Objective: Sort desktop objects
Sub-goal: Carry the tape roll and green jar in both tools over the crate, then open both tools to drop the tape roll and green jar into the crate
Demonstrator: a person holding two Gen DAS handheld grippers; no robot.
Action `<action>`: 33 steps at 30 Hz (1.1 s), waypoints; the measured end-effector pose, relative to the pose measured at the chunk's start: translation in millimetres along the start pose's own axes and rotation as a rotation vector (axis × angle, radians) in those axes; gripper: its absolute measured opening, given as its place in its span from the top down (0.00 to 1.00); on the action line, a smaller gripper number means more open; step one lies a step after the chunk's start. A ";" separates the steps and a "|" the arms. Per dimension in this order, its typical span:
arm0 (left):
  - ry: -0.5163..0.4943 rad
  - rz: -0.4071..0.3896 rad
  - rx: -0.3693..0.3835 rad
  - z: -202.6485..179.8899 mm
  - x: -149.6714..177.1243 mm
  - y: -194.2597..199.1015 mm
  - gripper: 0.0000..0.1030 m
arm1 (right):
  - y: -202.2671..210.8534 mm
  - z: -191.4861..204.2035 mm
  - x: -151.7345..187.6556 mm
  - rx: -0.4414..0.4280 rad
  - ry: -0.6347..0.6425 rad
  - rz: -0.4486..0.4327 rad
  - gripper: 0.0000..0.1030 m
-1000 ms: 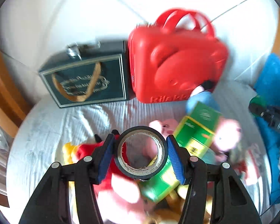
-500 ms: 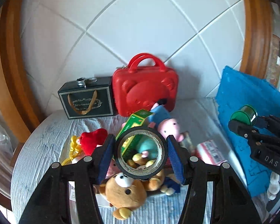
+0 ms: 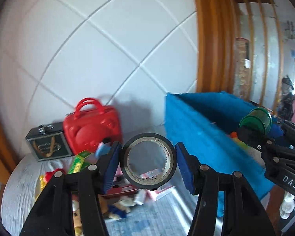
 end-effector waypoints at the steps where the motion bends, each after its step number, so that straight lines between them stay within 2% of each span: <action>1: -0.013 -0.003 0.024 -19.8 -2.4 -1.3 0.46 | 6.4 -18.8 2.8 0.032 -0.008 -0.002 0.56; 4: -0.050 -0.004 0.086 -77.1 -5.6 -5.9 0.46 | 20.1 -73.7 17.0 0.104 -0.050 0.007 0.56; 10: -0.120 0.029 0.173 -188.6 2.0 -25.4 0.46 | 23.6 -174.0 61.2 0.219 -0.102 0.087 0.56; 13: -0.163 0.054 0.194 -240.7 11.5 -38.9 0.46 | 15.3 -209.8 82.5 0.253 -0.118 0.124 0.56; 18: -0.205 0.111 0.205 -303.6 29.2 -63.9 0.46 | 5.4 -255.5 107.7 0.284 -0.142 0.168 0.56; 25: -0.221 0.151 0.190 -340.6 38.7 -87.7 0.46 | -10.3 -283.9 124.4 0.299 -0.110 0.206 0.56; 33: -0.196 0.159 0.153 -339.6 35.1 -98.5 0.46 | -25.7 -291.2 128.7 0.281 -0.072 0.230 0.56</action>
Point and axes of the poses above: each gripper's, at about its wrist camera, not at the fingertips, and y roughly against the way its jaws point, z to its left, x to its underside, the point moved 8 cm from there along -y, roughly the way its jaws point, and after that the axes turned 7 degrees about y, right-handed, at the moved point
